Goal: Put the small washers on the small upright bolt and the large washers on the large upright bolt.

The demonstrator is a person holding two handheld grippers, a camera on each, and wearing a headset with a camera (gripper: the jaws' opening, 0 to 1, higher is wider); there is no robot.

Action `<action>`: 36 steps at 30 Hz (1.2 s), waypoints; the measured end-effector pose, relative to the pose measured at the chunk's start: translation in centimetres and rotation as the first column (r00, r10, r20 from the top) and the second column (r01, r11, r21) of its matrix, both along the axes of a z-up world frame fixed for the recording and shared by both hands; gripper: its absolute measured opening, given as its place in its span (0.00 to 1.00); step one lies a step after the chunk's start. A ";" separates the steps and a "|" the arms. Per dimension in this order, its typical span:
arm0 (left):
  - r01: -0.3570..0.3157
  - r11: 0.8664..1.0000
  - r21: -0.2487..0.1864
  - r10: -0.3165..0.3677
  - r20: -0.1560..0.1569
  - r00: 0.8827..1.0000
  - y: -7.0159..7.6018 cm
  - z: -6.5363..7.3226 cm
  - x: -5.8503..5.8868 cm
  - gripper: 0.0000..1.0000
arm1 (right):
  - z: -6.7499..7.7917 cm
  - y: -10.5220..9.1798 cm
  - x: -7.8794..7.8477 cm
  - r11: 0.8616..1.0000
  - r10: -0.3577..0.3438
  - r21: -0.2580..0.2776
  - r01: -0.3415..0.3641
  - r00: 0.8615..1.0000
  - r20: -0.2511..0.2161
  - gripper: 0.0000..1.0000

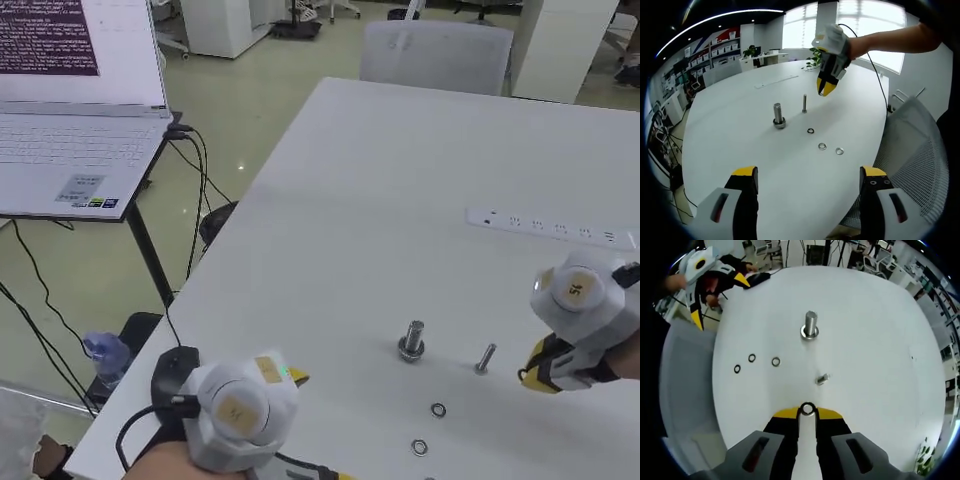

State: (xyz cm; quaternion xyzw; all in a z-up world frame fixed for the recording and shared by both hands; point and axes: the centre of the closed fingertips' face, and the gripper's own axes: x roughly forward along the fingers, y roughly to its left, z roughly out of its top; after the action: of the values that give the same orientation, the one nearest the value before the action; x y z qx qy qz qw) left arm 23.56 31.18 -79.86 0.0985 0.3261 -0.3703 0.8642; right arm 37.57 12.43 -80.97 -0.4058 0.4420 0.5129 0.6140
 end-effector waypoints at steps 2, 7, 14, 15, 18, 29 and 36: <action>0.002 1.000 0.003 -0.002 -0.007 1.000 0.1 -0.1 -0.1 0.83 | 0.4 0.4 0.3 1.000 0.001 0.002 -0.001 1.000 0.005 0.12; -0.001 1.000 0.007 0.001 -0.005 1.000 0.4 0.0 0.0 0.84 | 1.4 2.1 0.9 1.000 0.012 0.015 -0.013 1.000 0.018 0.12; -0.007 1.000 0.003 0.007 -0.013 1.000 0.4 0.0 0.1 0.83 | 1.4 3.4 1.4 1.000 0.020 0.011 -0.020 1.000 0.023 0.12; -0.010 1.000 -0.001 0.010 -0.013 1.000 0.4 0.0 0.1 0.83 | 1.4 3.5 1.4 1.000 0.020 0.010 -0.021 0.999 0.025 0.12; -0.008 1.000 0.000 0.008 -0.008 1.000 0.4 0.1 0.2 0.82 | 1.2 3.7 1.4 1.000 0.020 0.011 -0.020 1.000 0.021 0.12; 0.008 1.000 0.000 -0.008 -0.006 1.000 0.3 0.5 0.3 0.81 | 0.3 3.8 1.9 1.000 0.016 -0.004 -0.016 1.000 0.010 0.12; 0.009 1.000 -0.002 -0.009 -0.009 1.000 0.5 0.4 0.2 0.79 | -0.1 3.7 1.9 1.000 0.016 -0.016 -0.016 1.000 0.003 0.12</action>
State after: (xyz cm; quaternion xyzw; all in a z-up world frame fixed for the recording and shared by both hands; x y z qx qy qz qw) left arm 23.73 31.66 -79.48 0.0974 0.3290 -0.3749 0.8612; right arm 39.46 16.14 -81.04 -0.4149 0.4416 0.5137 0.6074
